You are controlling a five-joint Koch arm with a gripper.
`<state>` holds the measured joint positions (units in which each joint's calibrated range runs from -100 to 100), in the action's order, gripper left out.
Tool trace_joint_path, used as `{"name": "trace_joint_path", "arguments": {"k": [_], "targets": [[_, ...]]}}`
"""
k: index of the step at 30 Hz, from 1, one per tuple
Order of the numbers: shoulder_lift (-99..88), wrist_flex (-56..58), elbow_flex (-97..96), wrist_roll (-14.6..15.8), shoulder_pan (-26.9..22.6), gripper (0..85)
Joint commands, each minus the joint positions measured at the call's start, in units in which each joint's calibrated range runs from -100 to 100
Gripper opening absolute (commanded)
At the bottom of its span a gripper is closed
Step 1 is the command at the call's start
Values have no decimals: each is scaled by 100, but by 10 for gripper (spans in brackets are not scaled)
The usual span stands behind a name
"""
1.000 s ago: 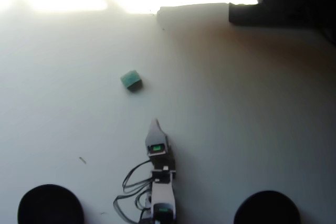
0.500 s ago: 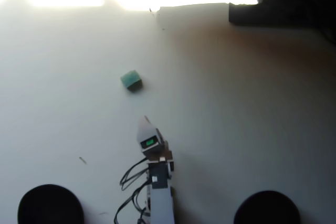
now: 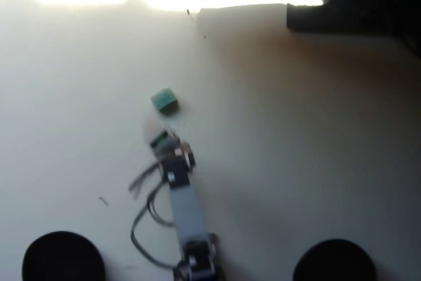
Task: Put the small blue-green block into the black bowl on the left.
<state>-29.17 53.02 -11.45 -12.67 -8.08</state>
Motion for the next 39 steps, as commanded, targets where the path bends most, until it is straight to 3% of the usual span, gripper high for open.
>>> {"name": "trace_joint_path", "arguments": {"k": [1,5,10,26,39], "targets": [[1122,441,1302,-5,-49,471],[2451,1066,2781,-5,-166,476],[3308,1187,3289,-63,-186,475],[3929,1220,3622,-151,78,475],[4208,1447,3640,215,215,463]]}}
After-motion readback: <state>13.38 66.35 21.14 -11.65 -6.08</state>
